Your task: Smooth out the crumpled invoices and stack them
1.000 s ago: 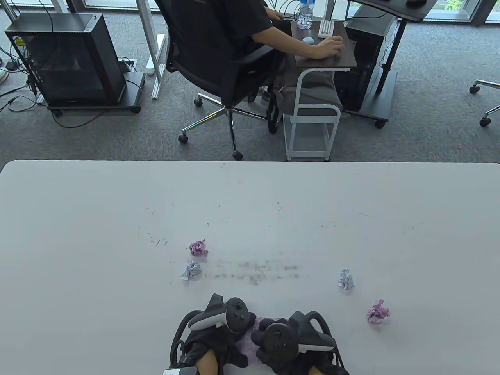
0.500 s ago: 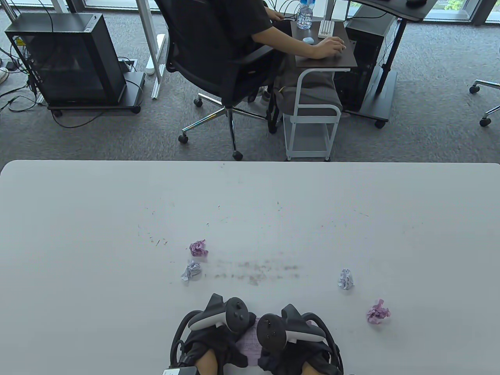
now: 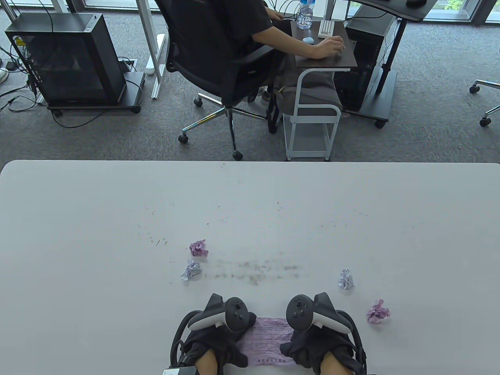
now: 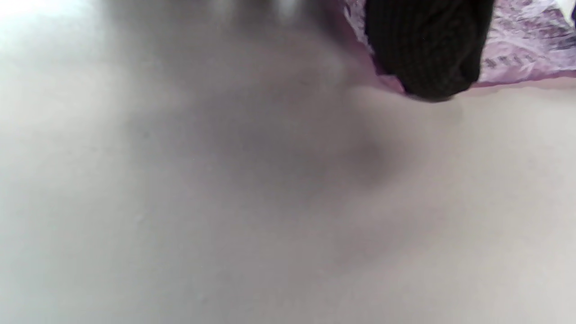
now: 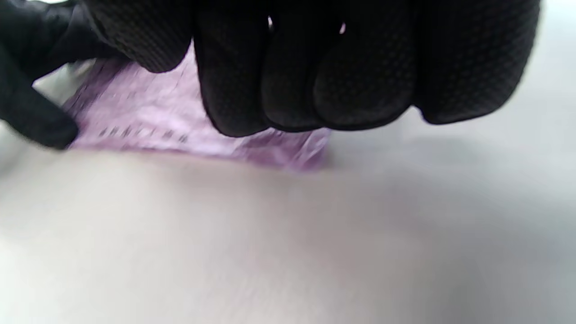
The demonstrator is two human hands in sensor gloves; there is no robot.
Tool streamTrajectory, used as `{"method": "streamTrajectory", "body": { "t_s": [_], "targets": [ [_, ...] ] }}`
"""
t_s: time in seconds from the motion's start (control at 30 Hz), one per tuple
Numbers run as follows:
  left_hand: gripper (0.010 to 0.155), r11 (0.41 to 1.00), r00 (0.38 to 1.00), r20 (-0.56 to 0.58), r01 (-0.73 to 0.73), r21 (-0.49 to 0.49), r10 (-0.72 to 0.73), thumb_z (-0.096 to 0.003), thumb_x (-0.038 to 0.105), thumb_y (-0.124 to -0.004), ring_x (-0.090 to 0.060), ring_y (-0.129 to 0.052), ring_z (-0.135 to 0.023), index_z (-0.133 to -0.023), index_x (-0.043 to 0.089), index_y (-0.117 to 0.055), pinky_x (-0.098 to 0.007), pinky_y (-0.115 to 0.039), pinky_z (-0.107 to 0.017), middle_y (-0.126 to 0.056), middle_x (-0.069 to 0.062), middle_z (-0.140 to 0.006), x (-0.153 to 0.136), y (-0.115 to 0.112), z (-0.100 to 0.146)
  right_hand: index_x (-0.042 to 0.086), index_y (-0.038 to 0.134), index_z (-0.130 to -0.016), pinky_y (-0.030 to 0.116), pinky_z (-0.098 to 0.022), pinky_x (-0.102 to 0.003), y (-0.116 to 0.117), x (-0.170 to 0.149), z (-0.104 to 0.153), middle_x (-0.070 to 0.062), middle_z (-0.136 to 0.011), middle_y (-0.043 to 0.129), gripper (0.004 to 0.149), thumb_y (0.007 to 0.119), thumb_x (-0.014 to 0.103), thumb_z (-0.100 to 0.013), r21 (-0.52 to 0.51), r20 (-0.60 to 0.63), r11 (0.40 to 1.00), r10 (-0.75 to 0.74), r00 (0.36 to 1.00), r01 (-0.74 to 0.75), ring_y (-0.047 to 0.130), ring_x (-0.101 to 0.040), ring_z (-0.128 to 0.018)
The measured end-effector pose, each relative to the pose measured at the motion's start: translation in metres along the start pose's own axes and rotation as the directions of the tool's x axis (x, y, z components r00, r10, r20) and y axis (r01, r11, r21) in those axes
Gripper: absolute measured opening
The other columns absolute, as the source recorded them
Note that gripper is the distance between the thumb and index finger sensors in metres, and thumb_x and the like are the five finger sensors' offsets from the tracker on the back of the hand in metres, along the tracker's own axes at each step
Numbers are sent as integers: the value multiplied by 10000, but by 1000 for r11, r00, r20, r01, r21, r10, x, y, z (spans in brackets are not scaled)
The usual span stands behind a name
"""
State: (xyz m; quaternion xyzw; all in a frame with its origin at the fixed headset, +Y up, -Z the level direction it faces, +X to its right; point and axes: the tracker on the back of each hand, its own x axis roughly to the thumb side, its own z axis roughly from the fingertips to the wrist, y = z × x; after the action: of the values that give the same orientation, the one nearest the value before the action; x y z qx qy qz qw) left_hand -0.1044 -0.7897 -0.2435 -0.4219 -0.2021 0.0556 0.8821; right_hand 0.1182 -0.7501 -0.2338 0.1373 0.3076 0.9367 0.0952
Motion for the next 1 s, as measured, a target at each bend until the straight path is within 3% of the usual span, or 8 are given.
{"method": "streamTrajectory", "body": {
  "t_s": [0.1, 0.2, 0.27, 0.4, 0.5, 0.57, 0.63, 1.0],
  "targets": [
    [935, 1000, 1000, -1, 0, 1, 0, -476, 489, -848, -517, 141, -932, -1074, 381, -138, -708, -163, -636, 141, -53, -1038, 0, 0, 0, 168, 869, -756, 855, -382, -552, -4, 5, 7, -158, -707, 913, 421, 707, 508, -567, -154, 45, 988, 0, 999, 7, 939, -318, -522],
    [935, 1000, 1000, -1, 1, 1, -1, -475, 489, -848, -519, 140, -932, -1075, 381, -139, -708, -164, -637, 140, -54, -1039, 0, 0, 0, 151, 810, -839, 858, -387, -541, -3, 23, 8, -183, -813, 842, 443, 704, 482, -564, -303, 111, 951, 98, 989, -61, 906, -356, -608],
    [934, 1000, 1000, 1, -1, 2, 1, -476, 488, -849, -518, 140, -932, -1076, 380, -140, -709, -164, -636, 140, -55, -1039, -1, 0, 0, 129, 758, -888, 864, -385, -524, 2, 37, 5, -212, -871, 782, 457, 696, 448, -568, -328, 127, 939, 151, 980, -102, 886, -382, -657],
    [935, 1000, 1000, 6, -1, 4, 1, -478, 487, -848, -521, 141, -931, -1078, 375, -140, -710, -162, -634, 139, -59, -1039, -1, 0, 0, 122, 666, -951, 850, -410, -535, 17, 62, -2, -222, -953, 672, 481, 682, 416, -571, -316, 176, 925, 274, 945, -209, 826, -401, -737],
    [934, 1000, 1000, 7, -1, 3, 1, -478, 487, -848, -523, 141, -930, -1078, 374, -141, -711, -163, -633, 139, -59, -1039, -1, 0, 0, 141, 637, -969, 851, -427, -537, 30, 75, -7, -221, -1002, 623, 488, 686, 407, -562, -335, 286, 906, 358, 889, -257, 801, -389, -775],
    [935, 1000, 1000, 6, 0, 3, 0, -479, 486, -848, -524, 142, -930, -1078, 373, -139, -712, -163, -634, 140, -61, -1039, -1, 0, 0, 158, 614, -988, 829, -456, -562, 37, 77, -12, -227, -1026, 590, 495, 679, 411, -568, -246, 324, 935, 328, 888, -256, 750, -412, -812],
    [935, 1000, 1000, 7, 1, 3, -1, -478, 485, -848, -524, 140, -930, -1078, 373, -139, -712, -163, -633, 139, -61, -1039, -1, 0, 0, 168, 561, -1011, 751, -505, -572, 40, 78, -13, -200, -1057, 499, 513, 674, 414, -575, -163, 254, 946, 315, 914, -280, 628, -407, -855],
    [934, 1000, 1000, 5, 4, 4, -4, -478, 489, -845, -525, 138, -932, -1078, 374, -138, -712, -166, -636, 139, -61, -1040, 0, 0, 0, 145, 576, -1008, 780, -483, -526, 26, 50, -16, -207, -1033, 536, 518, 685, 413, -577, -149, 115, 975, 184, 976, -167, 670, -390, -815]
  ]
}}
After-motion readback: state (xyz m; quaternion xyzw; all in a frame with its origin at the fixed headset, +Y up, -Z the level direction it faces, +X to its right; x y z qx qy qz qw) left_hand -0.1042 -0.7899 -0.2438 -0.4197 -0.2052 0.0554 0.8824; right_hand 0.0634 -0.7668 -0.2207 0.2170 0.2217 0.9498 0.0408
